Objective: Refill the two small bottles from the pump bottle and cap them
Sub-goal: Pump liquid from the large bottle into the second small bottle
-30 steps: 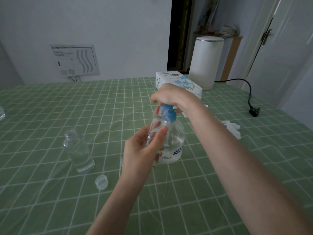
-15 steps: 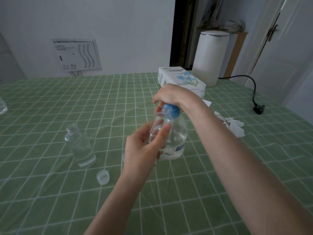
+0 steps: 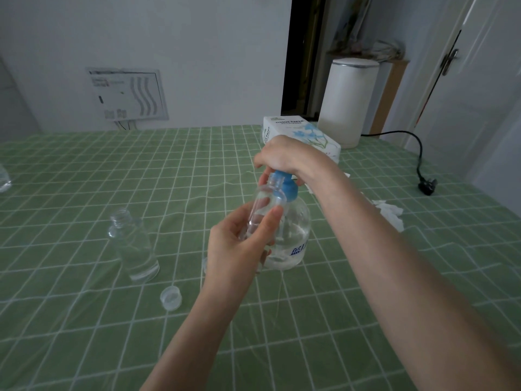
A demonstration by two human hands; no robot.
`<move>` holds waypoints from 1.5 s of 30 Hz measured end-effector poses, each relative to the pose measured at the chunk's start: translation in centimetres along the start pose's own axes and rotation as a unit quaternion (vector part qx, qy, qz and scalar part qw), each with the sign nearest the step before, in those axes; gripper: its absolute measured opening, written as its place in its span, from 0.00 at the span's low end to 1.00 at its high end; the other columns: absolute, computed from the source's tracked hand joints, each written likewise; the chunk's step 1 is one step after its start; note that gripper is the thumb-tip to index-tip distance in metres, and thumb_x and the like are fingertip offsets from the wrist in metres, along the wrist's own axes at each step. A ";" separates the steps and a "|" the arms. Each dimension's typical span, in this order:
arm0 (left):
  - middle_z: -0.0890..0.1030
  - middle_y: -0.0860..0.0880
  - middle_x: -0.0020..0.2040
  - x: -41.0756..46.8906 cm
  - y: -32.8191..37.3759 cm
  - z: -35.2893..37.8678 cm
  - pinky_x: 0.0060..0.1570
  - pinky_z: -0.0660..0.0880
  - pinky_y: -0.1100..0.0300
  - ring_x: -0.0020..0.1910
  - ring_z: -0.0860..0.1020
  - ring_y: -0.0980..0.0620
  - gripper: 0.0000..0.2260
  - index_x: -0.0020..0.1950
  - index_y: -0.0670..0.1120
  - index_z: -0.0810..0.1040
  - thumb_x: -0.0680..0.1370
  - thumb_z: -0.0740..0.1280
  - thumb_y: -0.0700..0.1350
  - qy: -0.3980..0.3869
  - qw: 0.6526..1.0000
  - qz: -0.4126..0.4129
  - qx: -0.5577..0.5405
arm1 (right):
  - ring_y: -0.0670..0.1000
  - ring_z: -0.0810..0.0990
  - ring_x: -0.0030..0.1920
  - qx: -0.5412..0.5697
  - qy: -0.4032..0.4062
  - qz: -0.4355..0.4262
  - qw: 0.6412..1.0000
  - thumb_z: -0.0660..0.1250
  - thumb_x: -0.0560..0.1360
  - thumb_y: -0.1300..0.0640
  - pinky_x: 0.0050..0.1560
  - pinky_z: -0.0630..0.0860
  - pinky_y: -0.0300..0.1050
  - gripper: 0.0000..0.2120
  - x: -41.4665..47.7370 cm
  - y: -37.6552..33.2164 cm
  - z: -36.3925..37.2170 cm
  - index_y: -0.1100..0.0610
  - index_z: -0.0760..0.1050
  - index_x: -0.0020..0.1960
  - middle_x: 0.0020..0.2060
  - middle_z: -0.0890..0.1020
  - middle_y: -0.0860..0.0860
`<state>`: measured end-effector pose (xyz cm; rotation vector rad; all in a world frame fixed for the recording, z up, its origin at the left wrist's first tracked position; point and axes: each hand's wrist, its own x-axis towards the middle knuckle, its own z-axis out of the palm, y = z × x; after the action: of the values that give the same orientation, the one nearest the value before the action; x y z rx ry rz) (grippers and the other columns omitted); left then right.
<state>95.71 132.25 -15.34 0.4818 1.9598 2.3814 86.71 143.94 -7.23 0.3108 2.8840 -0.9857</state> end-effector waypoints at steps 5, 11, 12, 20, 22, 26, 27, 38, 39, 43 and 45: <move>0.79 0.56 0.26 -0.1 0.0 -0.1 0.21 0.66 0.70 0.22 0.72 0.61 0.08 0.39 0.56 0.82 0.65 0.68 0.57 -0.001 1.000 -0.005 0.005 | 0.53 0.75 0.42 0.012 -0.001 0.006 1.000 0.61 0.77 0.59 0.40 0.71 0.43 0.16 0.1 0.2 0.2 0.63 0.76 0.62 0.57 0.84 0.59; 0.78 0.55 0.25 -0.4 -0.2 -0.1 0.20 0.66 0.69 0.22 0.71 0.60 0.10 0.41 0.55 0.82 0.65 0.68 0.57 0.002 1.000 -0.009 0.014 | 0.54 0.76 0.43 0.040 -0.011 0.018 0.999 0.62 0.77 0.60 0.49 0.75 0.49 0.15 0.3 0.7 0.8 0.65 0.75 0.62 0.57 0.83 0.61; 0.79 0.55 0.25 -0.3 -0.2 -0.1 0.20 0.66 0.69 0.22 0.71 0.60 0.10 0.41 0.55 0.82 0.65 0.68 0.57 0.004 1.000 -0.009 0.016 | 0.54 0.77 0.44 0.043 -0.011 0.018 0.999 0.62 0.77 0.60 0.52 0.77 0.50 0.15 0.2 0.8 0.8 0.65 0.75 0.62 0.57 0.83 0.61; 0.79 0.56 0.26 -0.2 0.1 0.1 0.21 0.67 0.71 0.23 0.73 0.61 0.10 0.43 0.57 0.81 0.64 0.68 0.58 -0.001 1.000 -0.008 0.002 | 0.53 0.75 0.43 0.014 0.013 -0.003 1.000 0.61 0.77 0.57 0.38 0.68 0.42 0.16 -0.2 0.2 0.0 0.61 0.75 0.63 0.55 0.85 0.58; 0.79 0.56 0.26 -0.2 0.2 0.1 0.21 0.67 0.70 0.23 0.73 0.61 0.09 0.41 0.58 0.82 0.64 0.68 0.57 -0.001 1.000 -0.010 -0.006 | 0.52 0.76 0.43 0.008 0.018 -0.005 1.000 0.61 0.78 0.56 0.34 0.66 0.40 0.16 -0.3 0.1 -0.3 0.60 0.75 0.62 0.54 0.85 0.57; 0.79 0.56 0.26 -0.1 0.4 0.0 0.21 0.67 0.70 0.23 0.73 0.62 0.08 0.39 0.60 0.83 0.63 0.68 0.58 -0.002 1.000 -0.009 -0.008 | 0.53 0.77 0.44 0.010 0.006 0.004 1.000 0.61 0.78 0.57 0.38 0.69 0.42 0.16 -0.3 0.0 -0.1 0.61 0.75 0.63 0.54 0.85 0.58; 0.79 0.56 0.25 -0.1 0.4 0.0 0.21 0.67 0.70 0.23 0.73 0.62 0.08 0.39 0.61 0.83 0.63 0.68 0.58 -0.005 1.000 -0.008 -0.007 | 0.54 0.77 0.43 0.012 0.003 0.006 1.000 0.61 0.77 0.58 0.40 0.70 0.43 0.16 -0.2 0.0 0.0 0.62 0.75 0.63 0.55 0.85 0.58; 0.78 0.55 0.25 -0.5 -0.1 -0.1 0.20 0.66 0.68 0.21 0.71 0.60 0.10 0.40 0.56 0.83 0.64 0.68 0.59 -0.003 1.000 -0.014 0.009 | 0.55 0.78 0.46 0.025 -0.013 0.019 0.999 0.61 0.78 0.59 0.59 0.76 0.52 0.16 0.1 0.6 0.8 0.62 0.75 0.64 0.56 0.83 0.60; 0.78 0.55 0.25 -0.5 -0.1 -0.1 0.20 0.66 0.68 0.21 0.71 0.60 0.10 0.40 0.56 0.83 0.64 0.68 0.58 -0.002 1.000 -0.013 0.009 | 0.55 0.78 0.46 0.028 -0.014 0.019 0.999 0.61 0.78 0.59 0.59 0.76 0.52 0.16 0.1 0.6 0.9 0.62 0.75 0.64 0.56 0.83 0.60; 0.79 0.55 0.25 -0.5 0.0 -0.1 0.20 0.66 0.69 0.21 0.72 0.61 0.10 0.41 0.57 0.83 0.63 0.68 0.58 0.000 1.000 -0.017 0.007 | 0.54 0.78 0.46 0.025 -0.007 0.015 1.000 0.61 0.78 0.59 0.59 0.76 0.52 0.16 0.0 0.7 0.9 0.63 0.75 0.64 0.56 0.83 0.60; 0.79 0.56 0.25 -0.5 0.1 -0.1 0.20 0.66 0.70 0.21 0.72 0.62 0.12 0.43 0.55 0.82 0.64 0.68 0.58 -0.002 1.000 -0.016 0.008 | 0.55 0.80 0.47 0.026 -0.002 0.011 1.000 0.61 0.78 0.59 0.58 0.77 0.51 0.16 0.0 0.6 0.8 0.63 0.75 0.63 0.55 0.84 0.59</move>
<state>96.21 132.03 -15.37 0.4537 1.9702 2.3460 86.85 143.91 -8.25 0.3422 2.8497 -1.0591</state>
